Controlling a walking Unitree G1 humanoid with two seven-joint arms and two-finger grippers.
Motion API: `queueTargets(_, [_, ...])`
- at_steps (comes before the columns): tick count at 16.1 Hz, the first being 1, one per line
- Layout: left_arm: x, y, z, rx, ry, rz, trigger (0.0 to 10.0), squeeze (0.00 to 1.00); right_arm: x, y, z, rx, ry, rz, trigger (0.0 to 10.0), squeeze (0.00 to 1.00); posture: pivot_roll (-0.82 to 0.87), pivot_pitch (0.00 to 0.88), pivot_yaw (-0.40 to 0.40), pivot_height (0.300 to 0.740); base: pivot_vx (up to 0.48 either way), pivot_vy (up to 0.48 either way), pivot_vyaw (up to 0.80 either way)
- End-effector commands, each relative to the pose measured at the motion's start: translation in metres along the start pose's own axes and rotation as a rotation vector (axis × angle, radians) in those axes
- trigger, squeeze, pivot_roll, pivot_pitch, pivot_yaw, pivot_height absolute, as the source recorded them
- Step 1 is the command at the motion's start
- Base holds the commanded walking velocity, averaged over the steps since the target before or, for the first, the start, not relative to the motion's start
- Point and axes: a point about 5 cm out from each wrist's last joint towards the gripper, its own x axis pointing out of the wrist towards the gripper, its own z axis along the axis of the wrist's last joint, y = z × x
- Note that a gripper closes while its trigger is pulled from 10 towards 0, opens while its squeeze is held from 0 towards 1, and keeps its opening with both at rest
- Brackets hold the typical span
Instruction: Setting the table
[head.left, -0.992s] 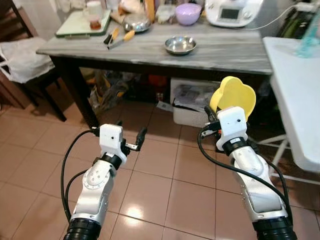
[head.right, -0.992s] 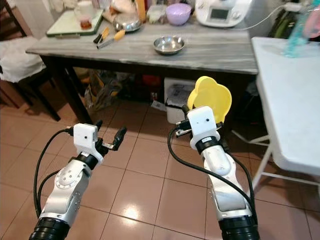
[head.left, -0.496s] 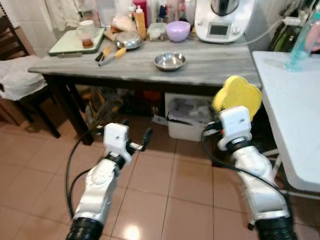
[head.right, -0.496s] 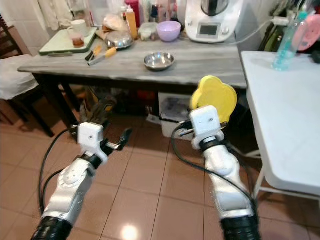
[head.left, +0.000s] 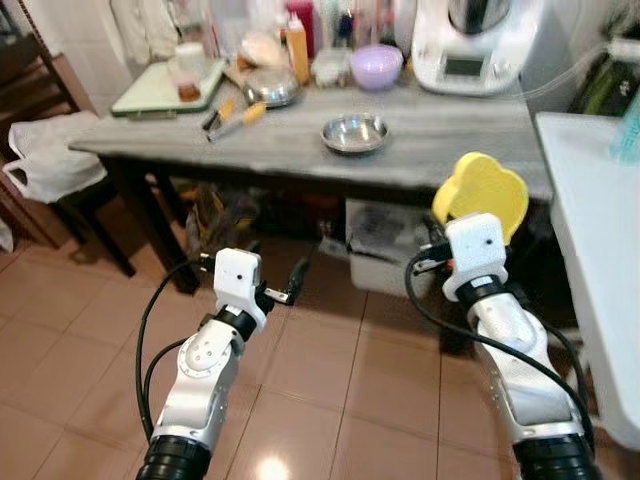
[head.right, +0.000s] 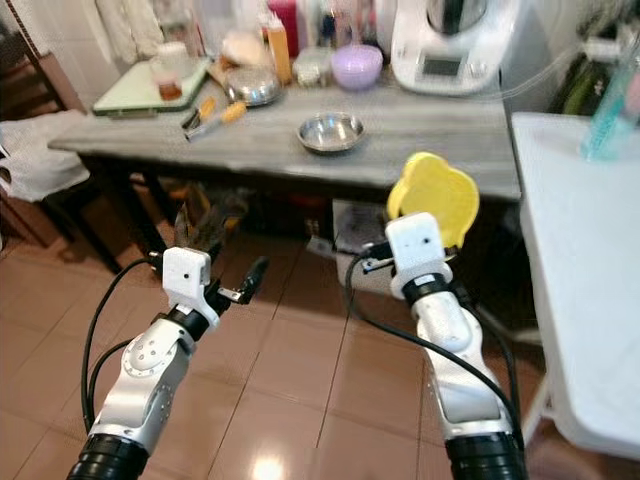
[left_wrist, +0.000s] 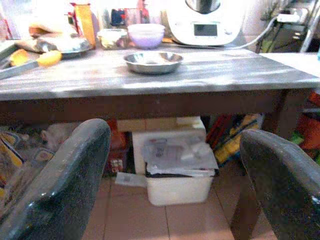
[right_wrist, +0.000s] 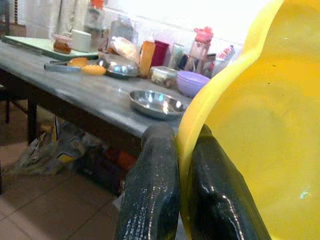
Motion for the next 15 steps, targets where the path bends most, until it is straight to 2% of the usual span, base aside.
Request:
queueTargets(1, [-0.001,0.005,0.003,0.021,-0.003,0.007,10.0,0.0,0.003,0.005,0.009,0.0,-0.036,0.023,10.0,0.0,-0.05,0.051,0.061,0.74,0.337,0.0,0.0])
queueTargets(9, [0.003,-0.003,0.008,0.013,-0.021,-0.02,10.0,0.0,0.003,0.001,0.012,0.004,-0.037,0.009,10.0,0.0,-0.06,0.049,0.059,0.74,0.359,0.0,0.0])
queueTargets(11, [0.003,-0.004,0.007,0.012,-0.016,-0.025,10.0,0.0,0.003,0.001,0.012,0.016,-0.03,0.009,10.0,0.0,-0.07,0.047,0.059,0.74,0.345,0.0,-0.48])
queueTargets(15, [0.004,-0.005,0.007,0.012,-0.014,-0.028,10.0,0.0,0.002,0.0,0.013,0.009,-0.038,0.009,10.0,0.0,-0.07,0.046,0.059,0.74,0.344,0.0,0.0])
